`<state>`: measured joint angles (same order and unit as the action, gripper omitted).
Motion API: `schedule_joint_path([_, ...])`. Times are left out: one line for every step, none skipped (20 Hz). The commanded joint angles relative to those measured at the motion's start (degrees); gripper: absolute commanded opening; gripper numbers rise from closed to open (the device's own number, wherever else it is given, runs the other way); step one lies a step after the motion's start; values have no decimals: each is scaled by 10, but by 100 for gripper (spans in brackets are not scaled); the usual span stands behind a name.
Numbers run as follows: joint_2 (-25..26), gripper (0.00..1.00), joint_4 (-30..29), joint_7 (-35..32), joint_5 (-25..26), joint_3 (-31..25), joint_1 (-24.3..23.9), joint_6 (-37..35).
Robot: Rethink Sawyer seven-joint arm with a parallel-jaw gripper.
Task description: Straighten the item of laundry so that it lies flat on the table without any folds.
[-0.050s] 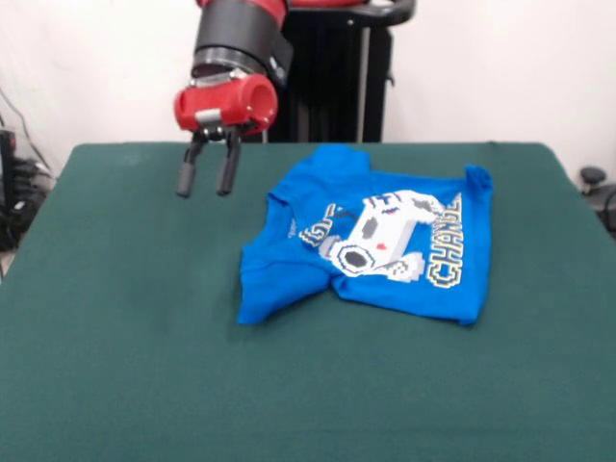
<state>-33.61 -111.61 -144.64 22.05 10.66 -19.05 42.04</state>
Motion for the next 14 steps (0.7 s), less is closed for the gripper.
schedule_joint_path([-5,100,23,-82,-69,-64,29,-45])
schedule_joint_path([-4,100,25,-83,-77,-67,31,-50])
schedule_joint_path([-4,100,27,-84,-86,-70,32,-56])
schedule_joint_path([-5,100,27,-89,-91,-77,31,-63])
schedule_joint_path([-6,100,27,-94,-97,-83,30,-69])
schedule_joint_path([-8,100,27,-99,-101,-91,28,-75])
schedule_joint_path([-10,100,27,-100,-110,-93,30,-78])
schedule_joint_path([-12,100,28,-101,-114,-97,30,-80])
schedule_joint_path([-13,100,31,-101,-119,-101,30,-83])
schedule_joint_path([-14,100,32,-101,-123,-104,30,-85])
schedule_joint_path([-15,100,33,-100,-128,-107,30,-88])
schedule_joint_path([-15,100,33,-98,-133,-107,31,-87])
schedule_joint_path([-16,100,34,-97,-139,-108,32,-87])
schedule_joint_path([-16,100,33,-98,-139,-113,29,-86])
